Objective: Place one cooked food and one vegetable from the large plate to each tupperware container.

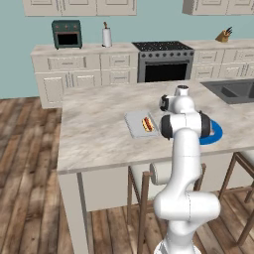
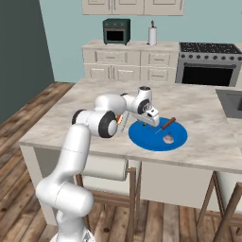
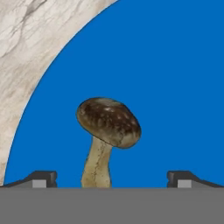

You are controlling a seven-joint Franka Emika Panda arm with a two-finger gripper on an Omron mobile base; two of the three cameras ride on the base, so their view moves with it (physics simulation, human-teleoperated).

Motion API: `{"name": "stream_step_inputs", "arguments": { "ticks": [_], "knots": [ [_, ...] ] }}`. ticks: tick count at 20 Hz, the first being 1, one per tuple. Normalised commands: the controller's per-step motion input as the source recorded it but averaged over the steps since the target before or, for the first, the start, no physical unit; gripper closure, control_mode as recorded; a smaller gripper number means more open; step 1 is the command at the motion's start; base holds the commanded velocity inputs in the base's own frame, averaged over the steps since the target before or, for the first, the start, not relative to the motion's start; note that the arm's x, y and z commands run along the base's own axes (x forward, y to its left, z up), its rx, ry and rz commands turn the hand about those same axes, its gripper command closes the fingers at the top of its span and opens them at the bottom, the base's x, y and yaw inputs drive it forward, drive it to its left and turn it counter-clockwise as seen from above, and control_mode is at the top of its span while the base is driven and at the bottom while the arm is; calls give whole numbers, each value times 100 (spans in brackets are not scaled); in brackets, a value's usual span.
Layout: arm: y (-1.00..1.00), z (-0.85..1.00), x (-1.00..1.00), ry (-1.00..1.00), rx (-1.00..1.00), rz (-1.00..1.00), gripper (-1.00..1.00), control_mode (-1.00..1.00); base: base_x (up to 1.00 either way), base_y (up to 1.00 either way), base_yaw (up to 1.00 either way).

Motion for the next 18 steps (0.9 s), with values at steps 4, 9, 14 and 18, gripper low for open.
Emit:
{"name": "stream_step_inputs", "arguments": {
  "ticks": [4, 9, 14, 18],
  "knots": [
    [0, -1, 21, -2, 0, 1, -100, -100, 0, 0, 0],
    [0, -1, 16, 0, 0, 0, -100, -100, 0, 0, 0],
    [1, -14, 0, 0, 0, 0, 100, -100, 0, 0, 0],
    [0, -17, 0, 1, 0, 0, 100, -100, 0, 0, 0]
  ]
}}
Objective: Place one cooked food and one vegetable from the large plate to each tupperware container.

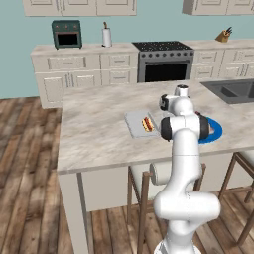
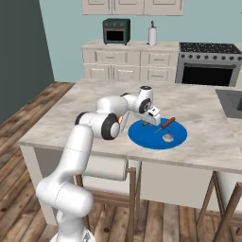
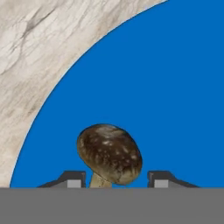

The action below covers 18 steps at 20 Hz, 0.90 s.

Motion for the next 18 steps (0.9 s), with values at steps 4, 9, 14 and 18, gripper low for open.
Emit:
{"name": "stream_step_inputs", "arguments": {
  "ticks": [4, 9, 14, 18],
  "knots": [
    [11, -17, 0, 0, 0, 0, 100, -100, 0, 0, 0],
    [23, 17, -38, -5, 4, 7, 100, -100, 0, 0, 0],
    [88, 49, -85, -11, -9, 35, 100, -100, 0, 0, 0],
    [100, 34, -50, -4, -4, 34, 100, -100, 0, 0, 0]
  ]
}}
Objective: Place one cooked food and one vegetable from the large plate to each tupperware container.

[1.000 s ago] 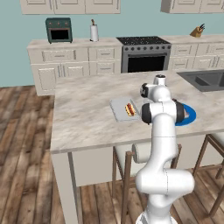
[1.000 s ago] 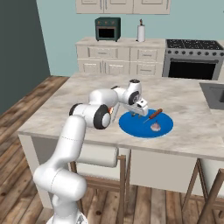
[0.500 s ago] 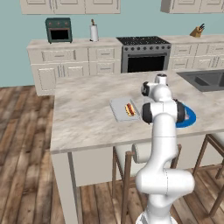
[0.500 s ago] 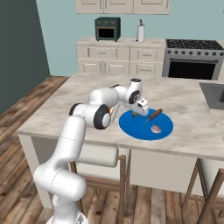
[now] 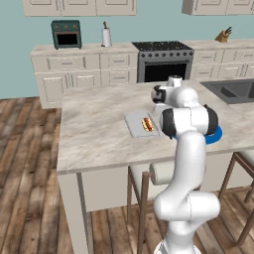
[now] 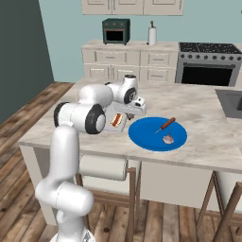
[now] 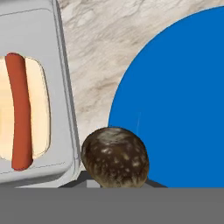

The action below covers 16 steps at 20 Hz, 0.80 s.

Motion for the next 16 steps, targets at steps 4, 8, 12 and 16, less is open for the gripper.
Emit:
{"name": "stream_step_inputs", "arguments": {
  "ticks": [4, 8, 12, 16],
  "knots": [
    [100, 30, -12, 0, 0, 23, 100, -100, 0, 0, 0],
    [100, 32, 25, 6, 0, 3, 100, -100, 0, 0, 0],
    [33, 10, 49, 6, 0, -8, 100, -100, 0, 0, 0],
    [33, -30, 58, 0, 0, -7, 100, -100, 0, 0, 0]
  ]
}}
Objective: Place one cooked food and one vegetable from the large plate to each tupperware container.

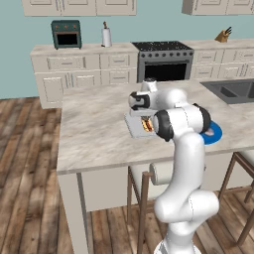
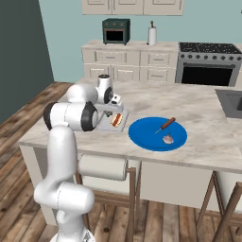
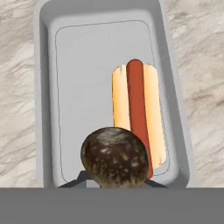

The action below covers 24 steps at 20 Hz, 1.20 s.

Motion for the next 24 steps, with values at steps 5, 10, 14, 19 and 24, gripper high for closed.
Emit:
{"name": "stream_step_inputs", "arguments": {
  "ticks": [5, 10, 14, 19, 24],
  "knots": [
    [35, -29, 11, 0, 0, -1, 100, -100, 0, 0, 0],
    [-2, -43, 3, 0, -7, -4, 100, -100, 0, 0, 0],
    [0, -29, 5, 0, -7, 0, 100, -100, 0, 0, 0],
    [0, 0, 0, 0, 0, 0, -100, -100, 0, 0, 0],
    [0, 0, 0, 0, 0, 0, -100, -100, 0, 0, 0]
  ]
}}
